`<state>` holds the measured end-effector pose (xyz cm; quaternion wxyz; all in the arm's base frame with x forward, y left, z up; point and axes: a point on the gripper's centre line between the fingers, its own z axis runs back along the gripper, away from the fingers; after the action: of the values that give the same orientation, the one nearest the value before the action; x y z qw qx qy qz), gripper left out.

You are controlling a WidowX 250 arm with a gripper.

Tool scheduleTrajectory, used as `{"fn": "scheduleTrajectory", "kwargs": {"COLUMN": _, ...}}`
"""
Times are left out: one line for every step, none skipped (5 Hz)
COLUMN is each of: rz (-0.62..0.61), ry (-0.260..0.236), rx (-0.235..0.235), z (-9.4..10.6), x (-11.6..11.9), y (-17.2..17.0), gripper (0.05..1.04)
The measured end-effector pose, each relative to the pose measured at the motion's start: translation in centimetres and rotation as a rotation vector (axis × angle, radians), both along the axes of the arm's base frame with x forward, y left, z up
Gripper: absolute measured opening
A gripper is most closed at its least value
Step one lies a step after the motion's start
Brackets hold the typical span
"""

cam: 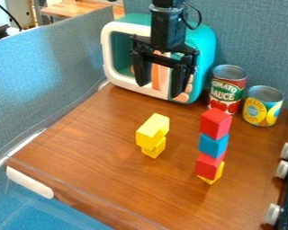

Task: Put the yellow rectangular block on top of the red block

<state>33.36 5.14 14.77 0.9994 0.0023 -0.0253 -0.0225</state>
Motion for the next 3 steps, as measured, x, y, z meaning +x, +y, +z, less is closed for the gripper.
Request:
{"fn": "scheduleTrajectory", "kwargs": {"rz": 0.000, "ry": 0.030, "rx": -0.005, "z": -1.1, "x": 0.0, "y": 0.0, "gripper": 1.001}}
{"fn": "scheduleTrajectory", "kwargs": {"rz": 0.012, "ry": 0.006, "rx": 0.008, "z": -1.4, "x": 0.4, "y": 0.3, "gripper": 1.001}}
{"fn": "scheduleTrajectory", "kwargs": {"rz": 0.048, "ry": 0.025, "rx": 0.029, "z": -1.5, "x": -0.1, "y": 1.4, "gripper": 1.001}}
